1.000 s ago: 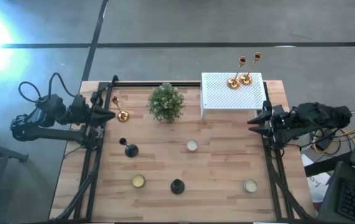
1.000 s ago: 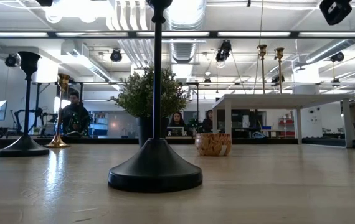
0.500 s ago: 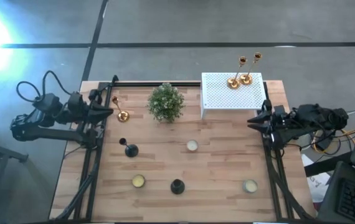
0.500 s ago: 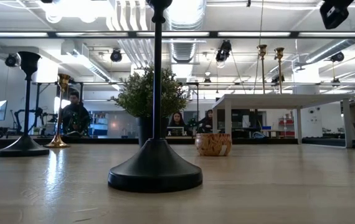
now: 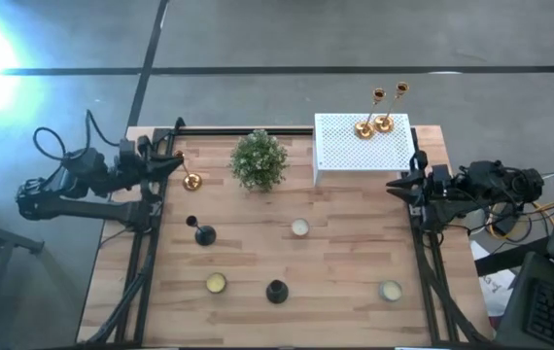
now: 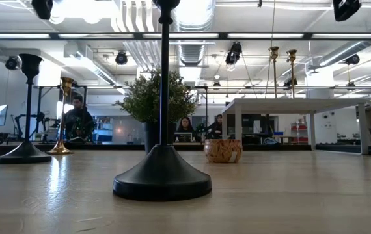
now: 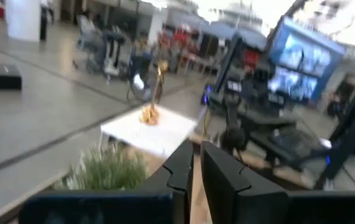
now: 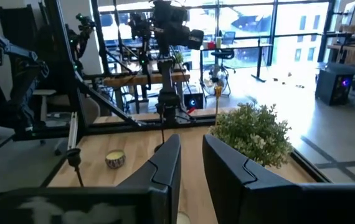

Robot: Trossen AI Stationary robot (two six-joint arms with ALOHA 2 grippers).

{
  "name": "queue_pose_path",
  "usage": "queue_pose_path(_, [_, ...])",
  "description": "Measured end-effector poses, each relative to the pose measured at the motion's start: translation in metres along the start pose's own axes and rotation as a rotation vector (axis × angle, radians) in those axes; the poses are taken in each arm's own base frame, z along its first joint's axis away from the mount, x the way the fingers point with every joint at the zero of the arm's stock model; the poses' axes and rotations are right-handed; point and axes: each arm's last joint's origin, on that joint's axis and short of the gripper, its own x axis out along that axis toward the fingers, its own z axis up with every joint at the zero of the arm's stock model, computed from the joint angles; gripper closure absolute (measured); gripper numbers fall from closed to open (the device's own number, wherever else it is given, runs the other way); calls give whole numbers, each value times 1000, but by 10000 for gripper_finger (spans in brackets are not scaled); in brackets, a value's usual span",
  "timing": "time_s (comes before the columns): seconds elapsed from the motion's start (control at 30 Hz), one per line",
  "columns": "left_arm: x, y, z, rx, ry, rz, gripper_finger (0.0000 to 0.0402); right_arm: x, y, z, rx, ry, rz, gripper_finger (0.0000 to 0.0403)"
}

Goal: Pick & Place candle stick holders
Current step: Put the gold candle holder on the shelf

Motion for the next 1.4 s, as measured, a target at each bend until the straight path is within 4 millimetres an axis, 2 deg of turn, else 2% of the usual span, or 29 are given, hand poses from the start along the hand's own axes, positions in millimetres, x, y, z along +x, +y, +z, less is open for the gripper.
queue_pose_path(0.4, [-8, 15, -38, -161, 397, 256, 367, 0, -1, 1, 6, -17, -46, 346])
queue_pose_path(0.67, [-1, 20, -63, -226, 658, 467, 367, 1, -2, 3, 1, -28, -97, 350])
queue_pose_path(0.8, [9, 21, -80, -211, 728, 525, 367, 1, -3, 3, -1, -29, -121, 349])
queue_pose_path(0.97, [20, 28, -112, -159, 757, 603, 367, 1, -3, 3, -1, -29, -121, 350])
queue_pose_path(1.17, [20, 40, -139, -103, 701, 771, 364, 1, -3, 4, 13, -43, -119, 350])
queue_pose_path(1.4, [27, 43, -151, -140, 565, 809, 308, 1, -3, 4, 13, -44, -119, 349])
